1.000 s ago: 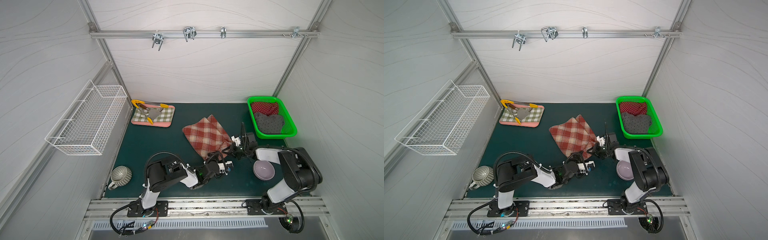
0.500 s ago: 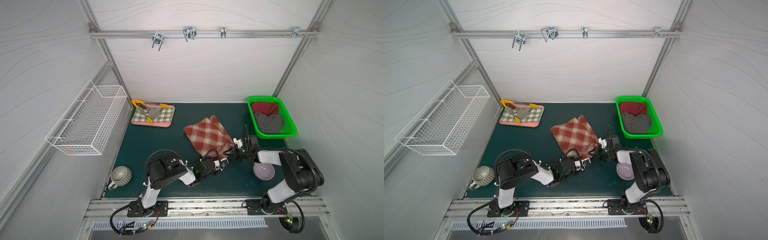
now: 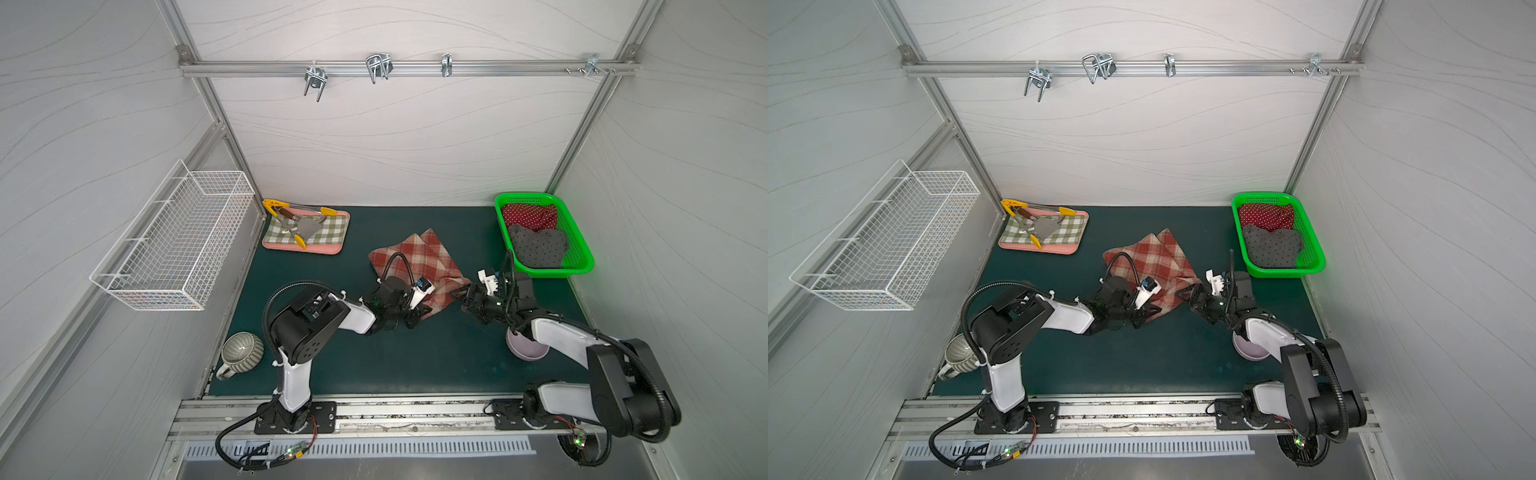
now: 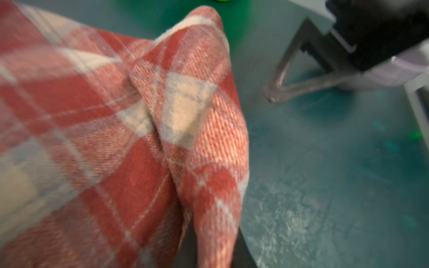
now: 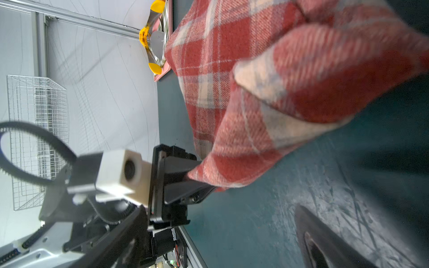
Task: Roll up the skirts
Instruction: Roll the skirt at the center of the board.
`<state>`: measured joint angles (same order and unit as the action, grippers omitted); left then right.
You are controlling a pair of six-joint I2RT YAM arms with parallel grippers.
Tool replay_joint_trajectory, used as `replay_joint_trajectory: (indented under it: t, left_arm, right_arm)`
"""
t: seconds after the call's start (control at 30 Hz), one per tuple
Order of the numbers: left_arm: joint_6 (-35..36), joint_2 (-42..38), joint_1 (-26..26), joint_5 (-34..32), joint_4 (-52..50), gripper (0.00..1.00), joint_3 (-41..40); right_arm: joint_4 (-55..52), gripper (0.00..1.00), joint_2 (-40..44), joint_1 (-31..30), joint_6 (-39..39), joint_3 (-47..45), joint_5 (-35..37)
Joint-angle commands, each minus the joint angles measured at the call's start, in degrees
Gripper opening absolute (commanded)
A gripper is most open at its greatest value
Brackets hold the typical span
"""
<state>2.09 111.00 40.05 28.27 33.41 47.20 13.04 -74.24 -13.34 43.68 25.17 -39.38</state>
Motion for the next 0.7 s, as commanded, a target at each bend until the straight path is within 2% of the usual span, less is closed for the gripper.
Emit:
replay_joint_trajectory:
  t: [0.0, 0.1, 0.2, 0.5, 0.57, 0.63, 0.67]
  left_arm:
    - [-13.63, 7.86, -3.71, 18.69, -6.75, 0.00, 5.89]
    - [-24.68, 12.87, -5.81, 24.71, 3.42, 0.00, 5.20]
    - [-30.36, 16.52, -6.65, 27.89, 8.70, 0.00, 4.69]
    - [-33.67, 21.76, -6.64, 32.29, 9.65, 0.00, 4.94]
    - [-33.98, 22.37, -6.63, 32.59, 10.02, 0.00, 4.84]
    - [-33.92, 22.37, -6.74, 32.13, 9.69, 0.02, 4.74]
    - [-33.80, 22.02, -6.71, 32.12, 9.80, 0.15, 4.67]
  right_arm:
    - [2.55, 0.99, -1.65, -0.85, 0.77, -1.35, 0.77]
    - [4.90, 0.99, -5.20, -1.16, 1.58, -0.68, 0.98]
    - [7.94, 0.99, -9.73, -1.11, 2.84, 0.93, 1.43]
    - [20.03, 0.99, -22.86, -1.60, 7.68, 4.77, 4.70]
    - [21.00, 0.93, -25.02, -1.96, 8.10, 5.81, 4.97]
    - [21.70, 0.76, -26.35, -2.59, 8.53, 6.16, 5.57]
    - [21.18, 0.61, -26.64, -2.95, 8.32, 6.39, 6.04]
